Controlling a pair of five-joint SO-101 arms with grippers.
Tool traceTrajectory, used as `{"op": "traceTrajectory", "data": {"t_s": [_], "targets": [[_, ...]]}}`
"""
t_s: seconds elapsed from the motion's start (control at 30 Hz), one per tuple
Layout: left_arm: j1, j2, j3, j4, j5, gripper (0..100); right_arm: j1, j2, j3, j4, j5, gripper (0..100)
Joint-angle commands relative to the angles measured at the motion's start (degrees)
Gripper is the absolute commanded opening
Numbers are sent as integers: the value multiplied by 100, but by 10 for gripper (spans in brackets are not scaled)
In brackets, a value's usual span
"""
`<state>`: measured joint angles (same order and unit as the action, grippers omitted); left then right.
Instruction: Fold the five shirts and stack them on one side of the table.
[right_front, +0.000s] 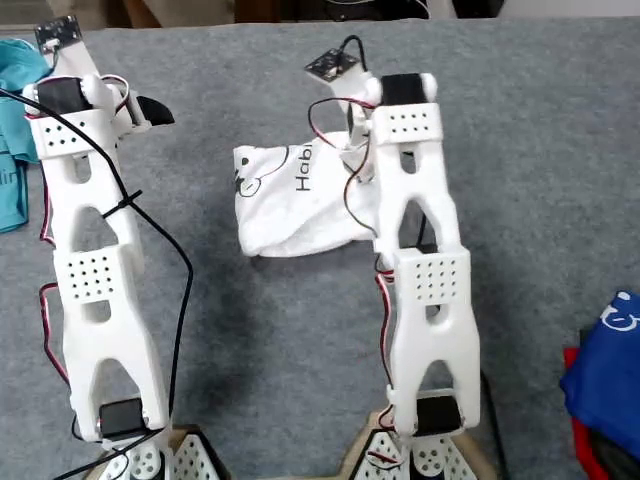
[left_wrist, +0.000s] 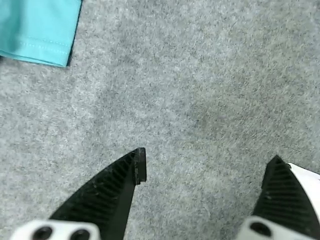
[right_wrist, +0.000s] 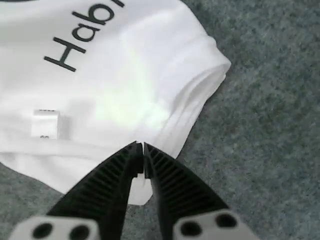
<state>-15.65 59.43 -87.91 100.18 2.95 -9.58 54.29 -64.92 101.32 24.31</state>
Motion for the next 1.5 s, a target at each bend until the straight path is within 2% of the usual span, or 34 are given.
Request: {"op": "traceTrajectory", "data": {"t_s": [0.0, 0.33, 0.47, 0.57, 0.9, 1.03, 1.17, 1.3, 1.4, 1.47], "targets": [[18, -462, -9, 62, 9, 364, 198, -163, 180, 105, -26, 5], [35, -444, -9, 62, 9, 364, 215, -1886, 2316, 88, 26, 5], [62, -453, -9, 62, 18, 364, 303, -2062, 2923, 70, 598, 5], [132, -453, -9, 62, 18, 364, 330, -2079, 3160, 70, 607, 8], [923, -462, 0, 62, 9, 364, 426, -2580, 2677, 79, 440, 192], [1327, -418, 0, 62, 9, 364, 426, -2738, 2668, -167, -308, 276], [1679, -286, 0, -88, 0, 364, 418, -2659, 2800, -967, -1134, 323], [1741, 75, -53, -589, 26, 364, 374, -2299, 2835, -1714, -1925, 293], [1793, 242, -53, -782, 26, 348, 391, -1930, 2800, -1987, -2374, 171], [1899, 295, -53, -774, 9, 297, 382, -1736, 2791, -2048, -2549, 66]]}}
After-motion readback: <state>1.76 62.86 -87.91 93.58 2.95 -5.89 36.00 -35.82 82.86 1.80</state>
